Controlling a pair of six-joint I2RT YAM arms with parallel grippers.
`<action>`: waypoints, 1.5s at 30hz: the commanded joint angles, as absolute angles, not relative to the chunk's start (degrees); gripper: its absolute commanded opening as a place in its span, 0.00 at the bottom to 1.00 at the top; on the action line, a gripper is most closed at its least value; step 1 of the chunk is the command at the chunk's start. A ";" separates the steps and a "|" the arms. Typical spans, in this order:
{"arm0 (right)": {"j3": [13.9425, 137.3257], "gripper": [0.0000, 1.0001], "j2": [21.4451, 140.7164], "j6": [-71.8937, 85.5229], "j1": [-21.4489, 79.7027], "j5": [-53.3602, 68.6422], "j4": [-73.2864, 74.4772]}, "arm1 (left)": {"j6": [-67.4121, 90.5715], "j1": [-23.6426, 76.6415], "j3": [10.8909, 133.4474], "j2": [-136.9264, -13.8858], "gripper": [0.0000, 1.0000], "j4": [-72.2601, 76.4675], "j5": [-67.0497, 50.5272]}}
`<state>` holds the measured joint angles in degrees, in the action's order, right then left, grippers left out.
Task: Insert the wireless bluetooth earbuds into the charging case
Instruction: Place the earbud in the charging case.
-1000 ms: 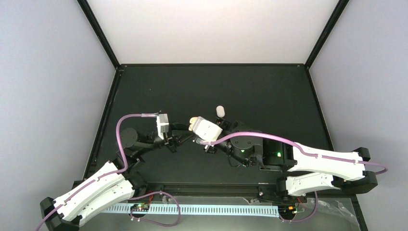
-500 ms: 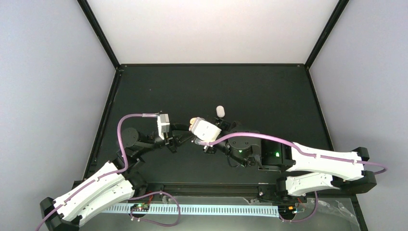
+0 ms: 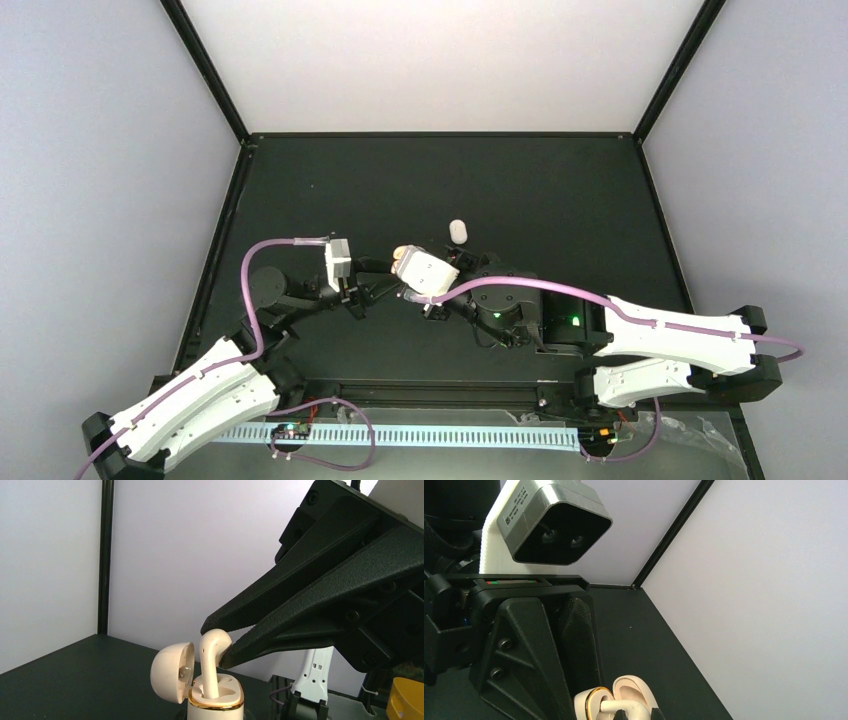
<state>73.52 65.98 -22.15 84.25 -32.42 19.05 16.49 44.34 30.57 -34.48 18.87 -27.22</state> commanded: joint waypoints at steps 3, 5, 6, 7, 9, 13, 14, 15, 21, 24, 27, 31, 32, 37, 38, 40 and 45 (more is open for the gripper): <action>74.11 0.03 66.21 -21.54 84.68 -30.56 21.28 | 15.37 44.69 31.20 -34.11 0.02 20.27 -26.88; 74.47 0.03 66.63 -21.45 84.70 -29.97 21.55 | 15.34 44.65 31.28 -34.22 0.02 20.23 -26.95; 74.64 0.03 66.76 -21.34 84.72 -29.71 21.73 | 15.38 44.65 31.27 -34.27 0.02 20.22 -26.91; 74.77 0.03 66.87 -21.35 84.68 -29.49 21.87 | 15.31 44.65 31.29 -34.30 0.02 20.17 -26.92; 74.86 0.03 66.87 -21.27 84.79 -29.10 21.80 | 15.22 44.65 31.37 -34.32 0.01 20.18 -26.96; 75.12 0.04 67.07 -21.27 84.78 -28.21 22.33 | 15.12 44.65 31.31 -34.34 0.02 20.03 -26.98; 75.22 0.04 67.14 -21.20 84.81 -27.95 22.52 | 15.12 44.65 31.31 -34.29 0.02 20.04 -26.86; 75.30 0.05 67.07 -21.18 84.89 -27.61 22.69 | 15.05 44.65 31.29 -34.34 0.02 20.06 -26.79; 75.41 0.10 66.68 -20.74 84.99 -26.62 22.93 | 15.33 44.65 31.16 -34.52 0.02 20.35 -26.79; 75.40 0.10 66.58 -20.65 85.07 -26.16 22.77 | 15.38 44.71 31.09 -34.51 0.02 20.39 -26.88; 75.66 0.10 66.73 -20.79 85.08 -25.54 22.76 | 15.55 44.65 31.09 -34.70 0.02 20.48 -27.14; 76.15 0.10 67.06 -20.92 85.08 -24.98 22.85 | 15.73 44.65 31.11 -34.80 0.02 20.58 -27.18; 76.19 0.11 67.15 -20.92 85.06 -25.00 22.85 | 15.74 44.65 31.11 -34.80 0.02 20.58 -27.19; 76.52 0.14 67.09 -20.50 85.08 -24.40 22.85 | 15.82 44.65 31.11 -34.67 0.02 20.59 -27.23; 76.62 0.14 67.00 -20.29 85.08 -24.29 22.85 | 15.82 44.65 31.07 -34.64 0.02 20.61 -27.17; 76.79 0.17 66.87 -19.79 85.08 -24.04 22.85 | 15.82 44.65 31.03 -34.55 0.01 20.56 -27.15; 77.44 0.23 65.57 -18.45 85.08 -23.39 22.68 | 16.06 44.65 30.94 -34.28 0.02 20.24 -27.00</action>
